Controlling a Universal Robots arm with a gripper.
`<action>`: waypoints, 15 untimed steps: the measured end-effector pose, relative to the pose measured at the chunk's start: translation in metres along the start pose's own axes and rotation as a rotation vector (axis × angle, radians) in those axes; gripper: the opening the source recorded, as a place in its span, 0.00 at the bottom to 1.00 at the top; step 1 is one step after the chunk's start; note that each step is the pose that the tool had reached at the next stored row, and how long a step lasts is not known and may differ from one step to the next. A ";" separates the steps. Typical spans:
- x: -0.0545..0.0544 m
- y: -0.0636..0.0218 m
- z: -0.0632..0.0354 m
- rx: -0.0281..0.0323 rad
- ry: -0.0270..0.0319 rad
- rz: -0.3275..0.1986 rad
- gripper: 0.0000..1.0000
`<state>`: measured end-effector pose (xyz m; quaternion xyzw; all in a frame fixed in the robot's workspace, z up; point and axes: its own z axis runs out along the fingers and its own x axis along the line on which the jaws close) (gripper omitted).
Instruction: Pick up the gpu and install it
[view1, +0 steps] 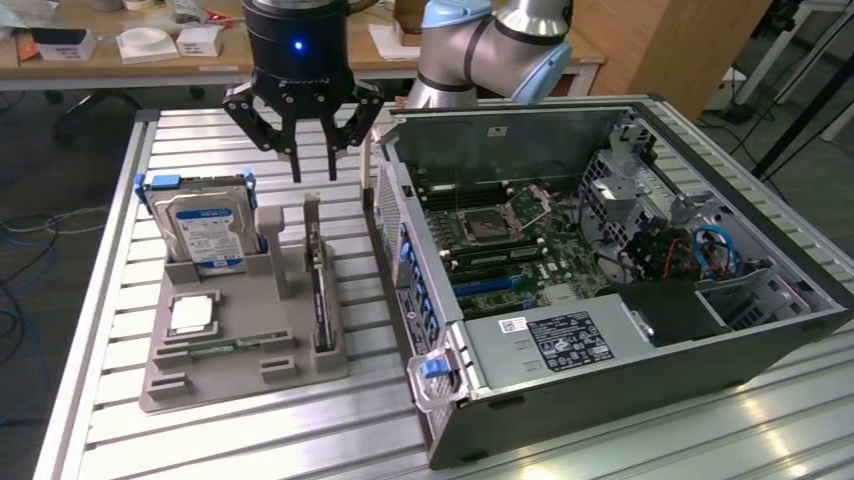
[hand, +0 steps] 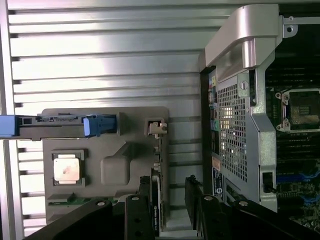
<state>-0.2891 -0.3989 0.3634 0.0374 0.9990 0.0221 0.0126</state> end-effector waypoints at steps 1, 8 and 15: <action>0.000 -0.0001 0.0006 0.0000 -0.0001 0.000 0.41; 0.000 -0.0013 0.0038 0.0001 0.0001 0.000 0.41; 0.000 -0.0017 0.0068 0.0000 0.0000 0.000 0.41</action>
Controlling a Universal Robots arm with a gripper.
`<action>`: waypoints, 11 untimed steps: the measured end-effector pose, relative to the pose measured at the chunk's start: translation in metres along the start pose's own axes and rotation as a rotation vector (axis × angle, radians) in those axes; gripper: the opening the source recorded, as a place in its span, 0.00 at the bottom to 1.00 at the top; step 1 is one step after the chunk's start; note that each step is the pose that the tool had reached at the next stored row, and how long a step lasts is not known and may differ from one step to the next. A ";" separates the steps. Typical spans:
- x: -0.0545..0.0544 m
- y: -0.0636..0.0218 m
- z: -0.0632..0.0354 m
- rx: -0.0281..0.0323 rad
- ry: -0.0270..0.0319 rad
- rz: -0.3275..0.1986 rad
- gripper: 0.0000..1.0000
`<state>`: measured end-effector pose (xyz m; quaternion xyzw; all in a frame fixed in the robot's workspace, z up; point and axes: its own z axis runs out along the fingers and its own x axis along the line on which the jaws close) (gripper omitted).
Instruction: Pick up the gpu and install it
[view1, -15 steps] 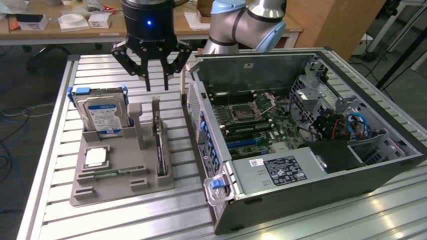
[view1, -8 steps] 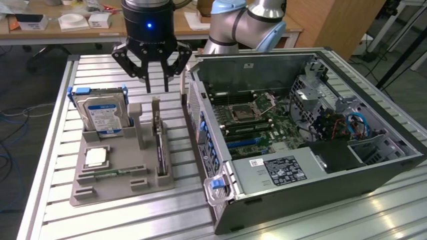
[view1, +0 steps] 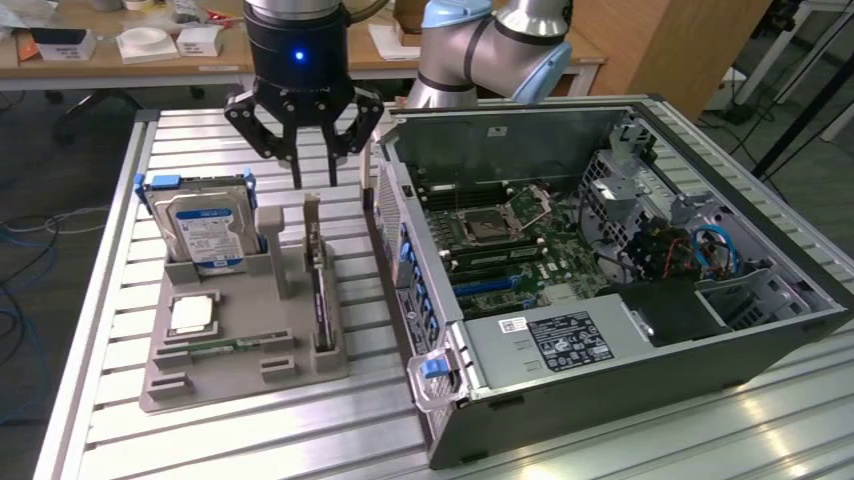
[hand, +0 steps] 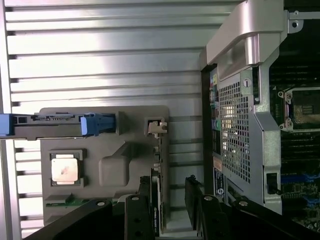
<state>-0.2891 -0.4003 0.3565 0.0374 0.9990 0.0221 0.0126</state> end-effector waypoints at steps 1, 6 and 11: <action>0.000 -0.0001 0.0004 0.0000 0.0001 0.000 0.41; 0.000 -0.0006 0.0023 0.0000 0.0000 0.000 0.41; 0.000 -0.0010 0.0043 0.0001 0.0001 0.000 0.41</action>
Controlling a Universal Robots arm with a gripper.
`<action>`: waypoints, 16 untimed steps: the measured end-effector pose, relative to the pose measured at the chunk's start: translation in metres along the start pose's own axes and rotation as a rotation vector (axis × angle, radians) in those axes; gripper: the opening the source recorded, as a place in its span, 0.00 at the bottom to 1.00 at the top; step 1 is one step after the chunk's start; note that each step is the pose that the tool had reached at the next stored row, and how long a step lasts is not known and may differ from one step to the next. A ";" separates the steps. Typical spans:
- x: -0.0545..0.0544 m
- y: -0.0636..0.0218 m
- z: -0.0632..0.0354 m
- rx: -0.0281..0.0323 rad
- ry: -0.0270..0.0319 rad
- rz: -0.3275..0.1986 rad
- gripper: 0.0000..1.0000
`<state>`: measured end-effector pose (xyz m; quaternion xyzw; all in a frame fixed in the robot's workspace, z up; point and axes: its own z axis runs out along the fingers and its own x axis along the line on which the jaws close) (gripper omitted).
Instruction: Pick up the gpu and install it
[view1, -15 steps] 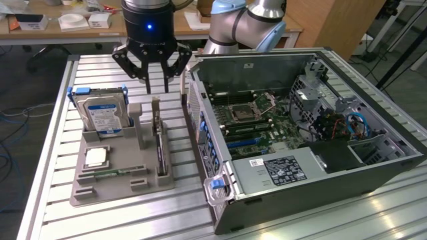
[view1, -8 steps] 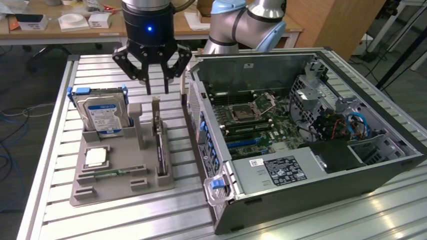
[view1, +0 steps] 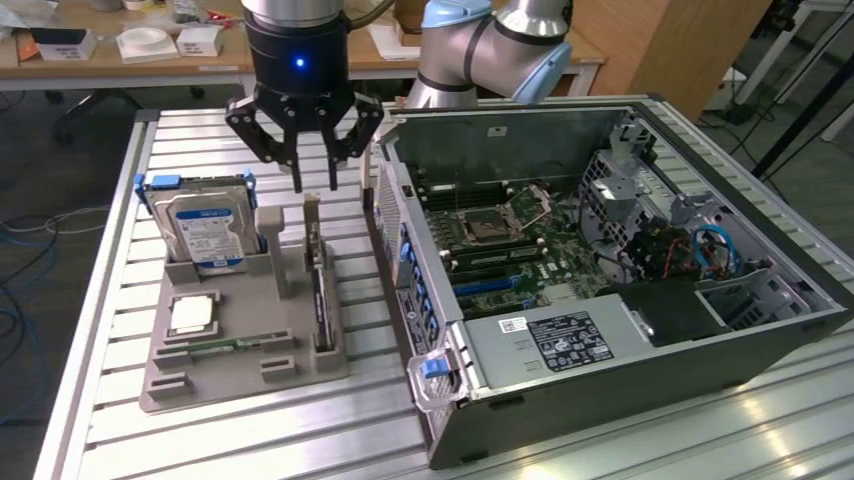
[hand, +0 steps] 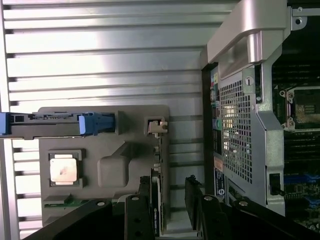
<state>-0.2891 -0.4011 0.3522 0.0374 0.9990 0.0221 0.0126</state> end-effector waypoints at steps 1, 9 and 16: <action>0.000 -0.0001 0.0004 0.0000 0.0000 0.000 0.41; 0.000 -0.0014 0.0036 0.0000 0.0000 0.000 0.41; 0.000 -0.0073 0.0049 -0.0001 -0.0001 0.000 0.41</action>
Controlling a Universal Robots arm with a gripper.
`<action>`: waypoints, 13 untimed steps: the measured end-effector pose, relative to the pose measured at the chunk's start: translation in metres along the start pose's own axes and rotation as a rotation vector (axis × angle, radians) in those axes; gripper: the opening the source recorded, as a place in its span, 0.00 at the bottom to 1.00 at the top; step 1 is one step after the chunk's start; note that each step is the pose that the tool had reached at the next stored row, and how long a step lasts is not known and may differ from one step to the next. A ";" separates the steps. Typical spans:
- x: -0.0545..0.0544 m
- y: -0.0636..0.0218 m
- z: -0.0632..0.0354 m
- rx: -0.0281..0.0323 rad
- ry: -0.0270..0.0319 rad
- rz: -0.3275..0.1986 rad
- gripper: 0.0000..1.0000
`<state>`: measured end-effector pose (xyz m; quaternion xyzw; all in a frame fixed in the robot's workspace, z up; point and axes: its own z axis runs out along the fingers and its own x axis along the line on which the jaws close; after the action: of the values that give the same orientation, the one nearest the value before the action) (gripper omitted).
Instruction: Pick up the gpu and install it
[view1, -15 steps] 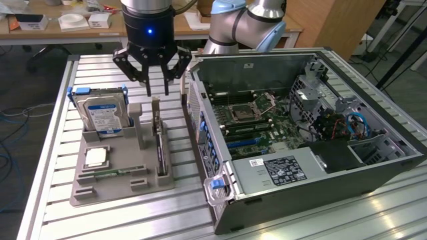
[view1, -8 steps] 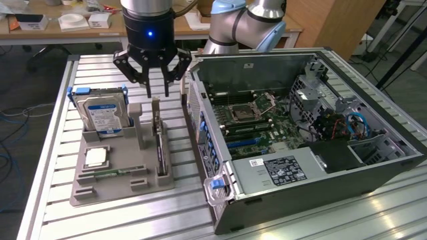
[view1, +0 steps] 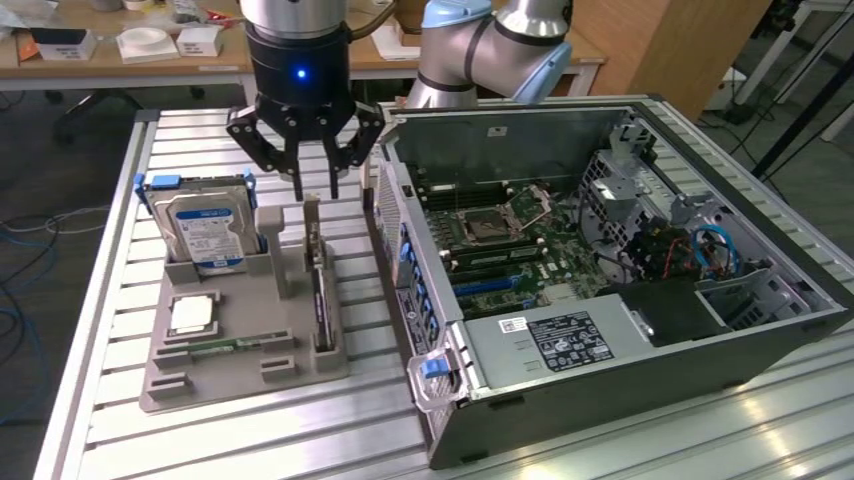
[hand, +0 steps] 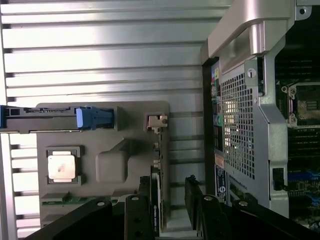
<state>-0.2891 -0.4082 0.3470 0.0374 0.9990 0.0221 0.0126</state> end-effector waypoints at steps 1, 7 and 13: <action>0.000 -0.0012 0.0001 0.0000 0.0000 0.000 0.41; -0.001 -0.0073 0.0011 0.0001 0.0000 0.000 0.41; -0.001 -0.0089 0.0013 0.0000 0.0000 0.000 0.41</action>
<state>-0.2891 -0.4170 0.3453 0.0374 0.9990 0.0221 0.0126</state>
